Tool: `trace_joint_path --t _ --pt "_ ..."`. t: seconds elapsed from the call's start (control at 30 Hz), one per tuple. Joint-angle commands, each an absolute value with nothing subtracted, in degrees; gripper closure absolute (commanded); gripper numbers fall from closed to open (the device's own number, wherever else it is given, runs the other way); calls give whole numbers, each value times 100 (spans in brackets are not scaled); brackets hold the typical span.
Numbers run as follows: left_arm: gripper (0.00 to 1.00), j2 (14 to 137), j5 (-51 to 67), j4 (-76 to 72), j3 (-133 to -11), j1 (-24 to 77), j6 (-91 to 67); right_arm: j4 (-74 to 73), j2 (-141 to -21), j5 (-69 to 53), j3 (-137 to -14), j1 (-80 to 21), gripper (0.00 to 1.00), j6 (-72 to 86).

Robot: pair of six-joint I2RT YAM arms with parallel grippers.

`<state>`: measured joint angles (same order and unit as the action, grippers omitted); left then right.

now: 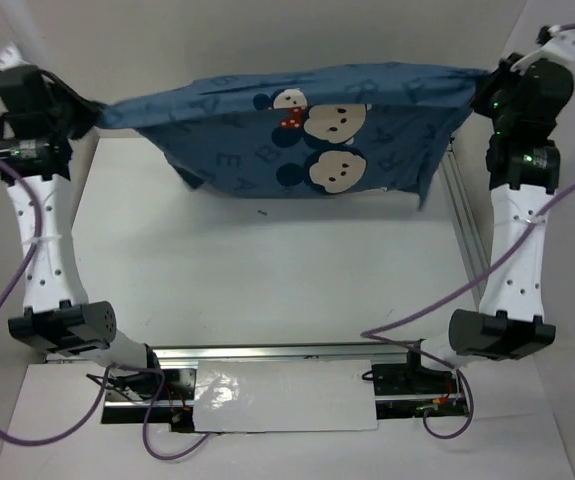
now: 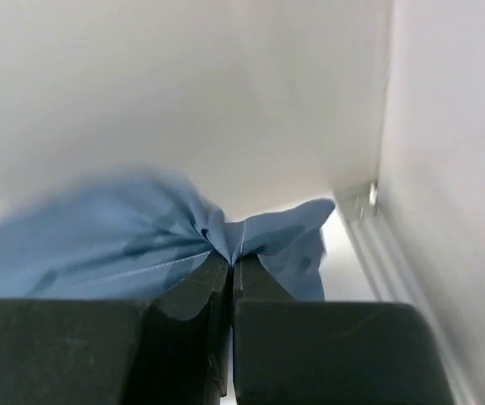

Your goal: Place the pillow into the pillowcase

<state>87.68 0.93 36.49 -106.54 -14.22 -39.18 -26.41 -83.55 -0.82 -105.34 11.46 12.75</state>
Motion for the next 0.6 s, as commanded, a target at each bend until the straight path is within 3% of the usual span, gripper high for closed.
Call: trace_joint_path --t 0.0,0.13,0.3,0.47,0.57 --pt "100 8586 -1502 5312 -12568 -2108 -3701 -3215 -7884 1892 -11608 1477 100 1082" --pt "100 8710 -1784 5941 -13930 -2584 -3323 -3419 -7709 2741 -12603 1477 100 616" --pt "100 7894 -2127 5529 -13466 -2584 -3050 -2892 -7146 3655 -12428 1477 100 -8" --pt "100 7419 -1979 5125 -13035 -2584 -2919 -2900 -6952 3472 -11980 1477 100 -70" --pt "100 7741 -1426 4843 -12605 -2584 -2918 -2900 -7224 2990 -11131 1477 100 315"
